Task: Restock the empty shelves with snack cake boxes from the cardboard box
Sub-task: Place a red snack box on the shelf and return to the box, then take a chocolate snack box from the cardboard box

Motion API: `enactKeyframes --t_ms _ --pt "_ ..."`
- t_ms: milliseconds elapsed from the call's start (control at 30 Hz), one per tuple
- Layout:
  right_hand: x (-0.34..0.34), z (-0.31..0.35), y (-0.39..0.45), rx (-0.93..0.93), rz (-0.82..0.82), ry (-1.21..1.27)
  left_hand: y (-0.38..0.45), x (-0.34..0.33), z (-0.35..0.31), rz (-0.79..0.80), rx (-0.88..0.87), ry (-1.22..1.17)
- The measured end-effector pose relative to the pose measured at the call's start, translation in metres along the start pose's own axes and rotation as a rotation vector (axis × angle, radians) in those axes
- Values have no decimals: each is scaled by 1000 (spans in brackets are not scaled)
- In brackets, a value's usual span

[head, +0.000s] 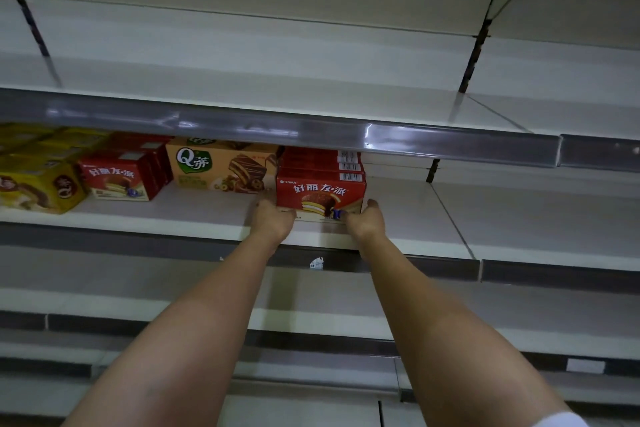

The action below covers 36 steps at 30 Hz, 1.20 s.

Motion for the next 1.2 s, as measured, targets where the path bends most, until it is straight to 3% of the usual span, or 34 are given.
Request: enactKeyframes --t_ms 267,533,867,1200 --pt "-3 0 -39 132 142 -304 -30 35 21 -57 10 161" --pt "-45 21 -80 273 279 -340 -71 91 68 -217 103 173" --pt "-167 -2 -177 364 650 -435 -159 207 173 -423 334 130" --pt "-295 -24 -335 394 1012 -516 -291 356 292 -677 552 84"
Point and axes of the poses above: each hand's wrist, its own y-axis towards the middle knuckle, its own x-axis out of the back of the hand, z = x × y, the point moved 9 cm from there along y, towards the middle knuckle, and after that the axes turned 4 degrees about x, right-handed, at the moved point
